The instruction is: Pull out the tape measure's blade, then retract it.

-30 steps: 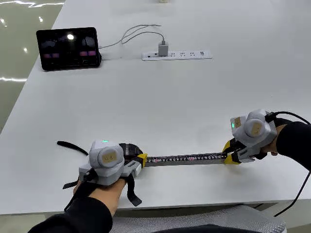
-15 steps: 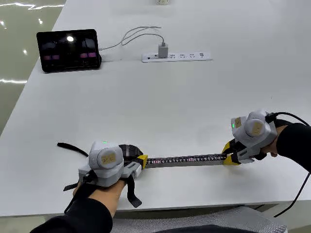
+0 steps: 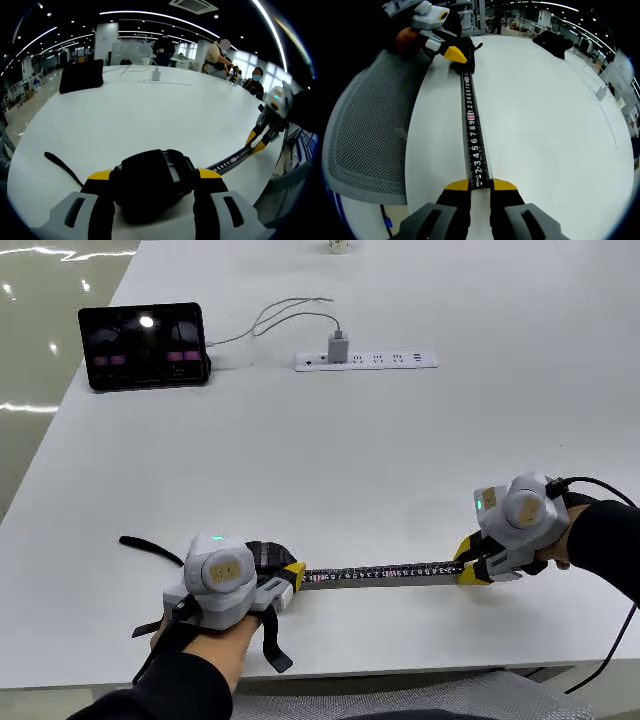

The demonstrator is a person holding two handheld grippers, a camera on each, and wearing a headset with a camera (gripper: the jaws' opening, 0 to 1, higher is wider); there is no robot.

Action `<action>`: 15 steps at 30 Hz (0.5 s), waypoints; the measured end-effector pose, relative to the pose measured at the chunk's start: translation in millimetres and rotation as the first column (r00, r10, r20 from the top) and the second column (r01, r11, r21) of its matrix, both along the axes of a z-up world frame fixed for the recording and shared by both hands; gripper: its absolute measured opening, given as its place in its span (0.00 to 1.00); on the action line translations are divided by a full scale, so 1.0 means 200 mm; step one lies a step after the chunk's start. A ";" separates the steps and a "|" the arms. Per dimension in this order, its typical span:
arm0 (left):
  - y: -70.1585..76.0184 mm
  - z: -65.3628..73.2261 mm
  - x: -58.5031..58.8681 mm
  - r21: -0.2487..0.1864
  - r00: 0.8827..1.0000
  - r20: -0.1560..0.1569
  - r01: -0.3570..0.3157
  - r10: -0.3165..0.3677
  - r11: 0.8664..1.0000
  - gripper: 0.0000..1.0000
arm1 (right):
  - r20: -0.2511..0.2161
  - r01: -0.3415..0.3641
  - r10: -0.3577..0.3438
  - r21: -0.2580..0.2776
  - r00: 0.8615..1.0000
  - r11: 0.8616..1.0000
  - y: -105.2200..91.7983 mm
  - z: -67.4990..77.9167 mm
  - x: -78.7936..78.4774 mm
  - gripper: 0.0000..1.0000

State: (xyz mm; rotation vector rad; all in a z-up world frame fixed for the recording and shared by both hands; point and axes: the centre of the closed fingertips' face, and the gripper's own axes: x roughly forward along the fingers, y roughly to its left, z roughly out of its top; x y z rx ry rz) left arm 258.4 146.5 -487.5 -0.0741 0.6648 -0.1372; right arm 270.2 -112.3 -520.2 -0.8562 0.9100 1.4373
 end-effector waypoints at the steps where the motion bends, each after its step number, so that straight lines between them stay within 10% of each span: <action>1: 0.00 0.00 0.00 -0.002 1.000 0.000 -0.002 0.002 1.000 0.59 | -0.003 0.003 -0.003 -0.003 1.000 1.000 0.01 0.00 -0.01 0.10; 15: 0.00 0.00 0.00 0.002 1.000 0.010 0.005 -0.005 1.000 0.59 | 0.004 -0.003 0.003 -0.030 1.000 1.000 0.03 0.00 -0.01 0.11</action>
